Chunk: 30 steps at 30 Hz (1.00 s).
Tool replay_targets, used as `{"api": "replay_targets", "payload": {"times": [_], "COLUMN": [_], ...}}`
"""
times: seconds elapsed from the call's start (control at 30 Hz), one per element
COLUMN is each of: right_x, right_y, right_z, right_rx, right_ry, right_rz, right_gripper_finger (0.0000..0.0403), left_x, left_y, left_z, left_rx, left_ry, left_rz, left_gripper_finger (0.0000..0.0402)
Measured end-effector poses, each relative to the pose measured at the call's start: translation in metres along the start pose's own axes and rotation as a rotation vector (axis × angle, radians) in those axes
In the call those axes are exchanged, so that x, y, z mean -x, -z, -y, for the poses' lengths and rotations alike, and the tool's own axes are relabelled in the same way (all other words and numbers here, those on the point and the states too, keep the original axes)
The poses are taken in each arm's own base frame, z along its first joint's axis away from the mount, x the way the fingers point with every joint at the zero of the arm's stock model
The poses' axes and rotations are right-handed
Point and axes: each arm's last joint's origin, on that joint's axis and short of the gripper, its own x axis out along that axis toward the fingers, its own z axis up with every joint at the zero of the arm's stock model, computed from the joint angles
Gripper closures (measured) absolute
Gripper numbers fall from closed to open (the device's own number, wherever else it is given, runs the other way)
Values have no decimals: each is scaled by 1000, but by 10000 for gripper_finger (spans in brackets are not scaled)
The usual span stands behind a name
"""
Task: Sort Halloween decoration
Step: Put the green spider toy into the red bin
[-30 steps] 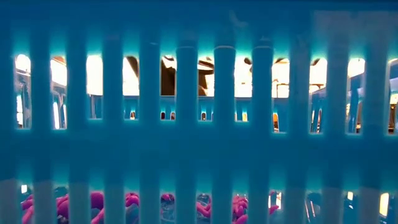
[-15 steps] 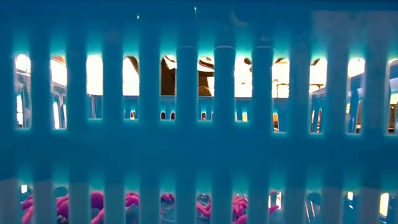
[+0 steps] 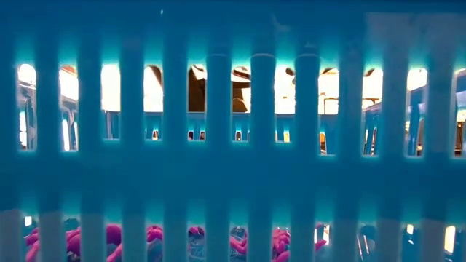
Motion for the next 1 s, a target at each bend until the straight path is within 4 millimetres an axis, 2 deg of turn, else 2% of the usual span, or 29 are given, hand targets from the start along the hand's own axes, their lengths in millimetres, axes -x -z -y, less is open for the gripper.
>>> {"api": "replay_targets", "payload": {"times": [0.13, 0.33, 0.67, 1.0], "right_x": [0, 0, 0, 0], "right_y": [0, 0, 0, 0], "right_z": [0, 0, 0, 0], "right_rx": [0, 0, 0, 0], "right_ry": [0, 0, 0, 0], "right_rz": [0, 0, 0, 0], "right_gripper_finger": [324, 324, 324, 324], "left_x": [7, 28, 88, 132], "left_y": [1, 3, 9, 31], "left_z": [6, 17, 49, 94], "left_rx": [-15, -45, -81, -147], "left_ry": [6, 56, 116, 337], "left_rz": [27, 48, 205, 345], "left_gripper_finger": [400, 400, 400, 401]}}
